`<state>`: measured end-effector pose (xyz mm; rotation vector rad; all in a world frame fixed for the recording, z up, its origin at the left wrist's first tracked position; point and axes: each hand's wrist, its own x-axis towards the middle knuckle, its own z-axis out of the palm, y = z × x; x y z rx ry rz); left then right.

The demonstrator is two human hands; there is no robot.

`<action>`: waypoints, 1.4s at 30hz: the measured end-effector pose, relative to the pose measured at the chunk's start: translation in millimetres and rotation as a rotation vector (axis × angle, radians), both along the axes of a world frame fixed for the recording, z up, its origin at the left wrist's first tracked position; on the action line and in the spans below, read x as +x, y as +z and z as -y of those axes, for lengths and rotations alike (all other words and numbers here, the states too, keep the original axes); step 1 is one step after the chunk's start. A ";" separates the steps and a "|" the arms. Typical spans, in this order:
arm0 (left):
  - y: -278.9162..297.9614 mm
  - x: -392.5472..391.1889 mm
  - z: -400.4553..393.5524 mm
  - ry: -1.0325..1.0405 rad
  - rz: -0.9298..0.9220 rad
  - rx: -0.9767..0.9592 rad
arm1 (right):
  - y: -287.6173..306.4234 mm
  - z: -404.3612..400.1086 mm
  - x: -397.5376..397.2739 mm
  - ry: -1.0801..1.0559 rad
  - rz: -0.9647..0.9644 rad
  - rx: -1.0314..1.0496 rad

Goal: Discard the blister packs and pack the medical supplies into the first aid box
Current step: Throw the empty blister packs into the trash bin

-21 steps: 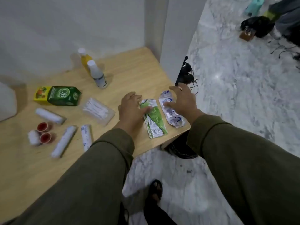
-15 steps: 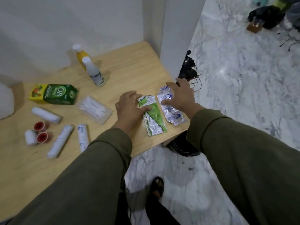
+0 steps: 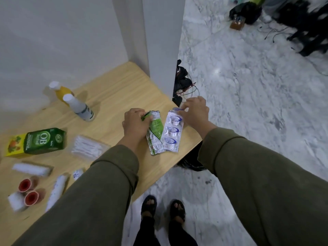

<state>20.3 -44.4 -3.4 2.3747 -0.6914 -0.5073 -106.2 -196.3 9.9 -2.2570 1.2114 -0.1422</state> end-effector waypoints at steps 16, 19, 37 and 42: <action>56.8 -67.9 167.2 -0.548 0.002 -0.204 | 64.8 62.8 -126.1 -0.567 0.024 -0.102; 50.6 -93.7 190.4 -0.606 -0.006 -0.153 | 56.1 73.1 -153.0 -0.621 -0.004 -0.074; -106.1 -154.7 265.8 -0.778 -0.119 0.305 | -119.3 108.5 -195.5 -0.756 -0.083 0.245; -127.3 -156.3 267.7 -0.883 -0.035 0.531 | -151.7 102.0 -190.0 -0.706 -0.077 0.383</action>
